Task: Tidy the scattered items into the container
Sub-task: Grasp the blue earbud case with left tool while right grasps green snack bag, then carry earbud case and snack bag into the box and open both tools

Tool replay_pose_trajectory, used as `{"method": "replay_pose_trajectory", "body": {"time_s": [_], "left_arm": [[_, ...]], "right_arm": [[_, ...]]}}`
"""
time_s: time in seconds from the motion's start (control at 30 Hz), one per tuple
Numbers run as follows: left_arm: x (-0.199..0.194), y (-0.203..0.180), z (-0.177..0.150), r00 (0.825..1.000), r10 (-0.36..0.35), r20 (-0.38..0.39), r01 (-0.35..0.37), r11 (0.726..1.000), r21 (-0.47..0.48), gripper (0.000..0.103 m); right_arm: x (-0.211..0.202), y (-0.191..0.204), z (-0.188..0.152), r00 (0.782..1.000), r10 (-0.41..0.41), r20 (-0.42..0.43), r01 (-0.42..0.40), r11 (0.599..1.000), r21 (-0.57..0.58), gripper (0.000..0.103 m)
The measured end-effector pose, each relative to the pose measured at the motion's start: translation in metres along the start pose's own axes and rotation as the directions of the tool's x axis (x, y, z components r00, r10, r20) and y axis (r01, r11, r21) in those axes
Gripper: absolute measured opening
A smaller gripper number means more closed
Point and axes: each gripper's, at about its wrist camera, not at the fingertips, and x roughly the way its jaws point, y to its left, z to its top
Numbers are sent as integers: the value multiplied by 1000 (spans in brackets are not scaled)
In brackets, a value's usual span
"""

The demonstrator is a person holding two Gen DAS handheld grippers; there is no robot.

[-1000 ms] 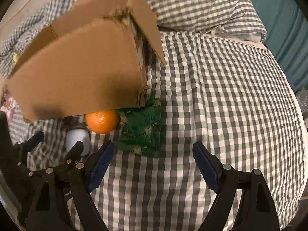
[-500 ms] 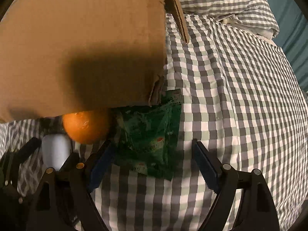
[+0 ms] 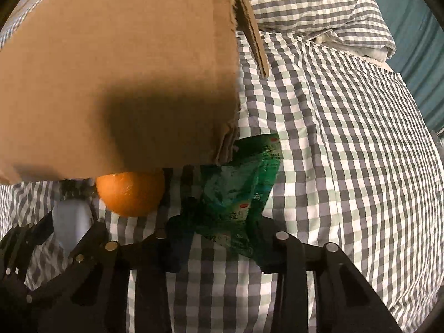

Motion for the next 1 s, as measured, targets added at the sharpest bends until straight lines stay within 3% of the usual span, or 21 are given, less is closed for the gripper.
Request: {"method": "replay_pose_trajectory", "body": {"time_s": [0.2,0.23,0.63,0.8,1.0], "left_arm": [[-7,7,-3,1000,7,-13,-7,1000,-18,56],[-9,9,-4,1000,12,-12,-13,1000,-24,56],[-51,34,-23,998,55,-32,-57,997,-60,56],[-86,46,-32,998,63,-1,-63,995,-83,56],[-138,71,10,992,75,104,-64,993,-101,56]], "right_arm": [[-21,-11,-17,1000,24,6,-24,999,24,31],[-25,-13,-22,998,16,68,-25,991,134,31],[-88,-34,-83,991,79,104,-100,971,217,30],[-130,-27,-61,977,95,191,-136,967,214,30],[-185,-10,-17,950,112,292,-164,974,158,30]]}}
